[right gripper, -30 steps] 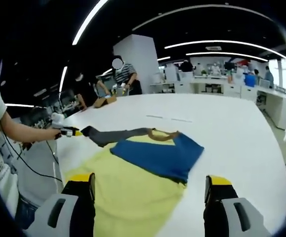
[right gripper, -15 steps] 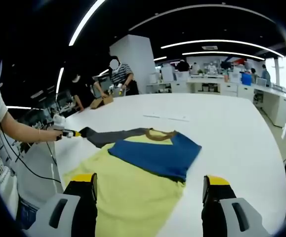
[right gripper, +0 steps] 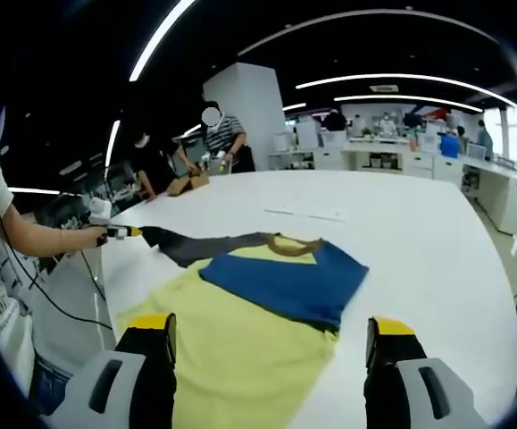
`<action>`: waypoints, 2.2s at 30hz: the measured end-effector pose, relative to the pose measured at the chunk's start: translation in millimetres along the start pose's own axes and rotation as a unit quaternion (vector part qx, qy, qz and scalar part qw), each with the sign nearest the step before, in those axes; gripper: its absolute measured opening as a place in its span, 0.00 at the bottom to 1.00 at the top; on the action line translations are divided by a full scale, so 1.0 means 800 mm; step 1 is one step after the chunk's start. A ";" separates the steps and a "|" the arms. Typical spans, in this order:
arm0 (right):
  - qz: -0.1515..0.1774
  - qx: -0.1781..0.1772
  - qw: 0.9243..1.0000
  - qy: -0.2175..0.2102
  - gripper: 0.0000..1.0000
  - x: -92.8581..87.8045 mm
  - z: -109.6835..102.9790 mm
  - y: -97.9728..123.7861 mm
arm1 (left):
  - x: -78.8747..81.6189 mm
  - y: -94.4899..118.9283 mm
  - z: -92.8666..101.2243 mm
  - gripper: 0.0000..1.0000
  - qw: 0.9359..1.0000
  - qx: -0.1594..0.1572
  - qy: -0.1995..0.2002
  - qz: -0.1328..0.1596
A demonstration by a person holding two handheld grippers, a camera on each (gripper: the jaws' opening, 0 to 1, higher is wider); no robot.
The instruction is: Fold the garment on the visible template until the final outline fits inside the template.
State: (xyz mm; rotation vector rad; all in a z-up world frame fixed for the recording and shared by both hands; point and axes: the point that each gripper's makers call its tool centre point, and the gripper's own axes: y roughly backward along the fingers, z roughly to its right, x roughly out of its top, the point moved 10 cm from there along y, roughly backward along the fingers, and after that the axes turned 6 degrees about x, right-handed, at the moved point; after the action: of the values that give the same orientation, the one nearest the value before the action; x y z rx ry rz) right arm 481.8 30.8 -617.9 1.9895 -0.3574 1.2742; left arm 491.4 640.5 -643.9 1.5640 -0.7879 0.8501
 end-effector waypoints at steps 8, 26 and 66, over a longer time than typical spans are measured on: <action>-0.005 0.001 1.000 0.005 0.87 -0.003 -0.003 0.000 | 0.016 0.004 -0.012 0.00 0.999 -0.009 0.044 -0.030; -0.007 -0.008 1.000 0.009 0.86 0.003 0.001 0.000 | -0.016 -0.042 -0.012 0.21 0.997 0.046 -0.007 -0.059; -0.004 -0.017 1.000 -0.002 0.91 -0.016 -0.005 0.012 | -0.069 -0.046 -0.013 0.01 0.988 0.074 0.110 -0.079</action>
State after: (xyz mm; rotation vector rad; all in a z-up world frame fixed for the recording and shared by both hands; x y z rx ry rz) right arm 467.7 25.2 -624.2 1.9630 -0.3696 1.2517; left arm 493.2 658.3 -708.4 1.6059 -0.4434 0.9619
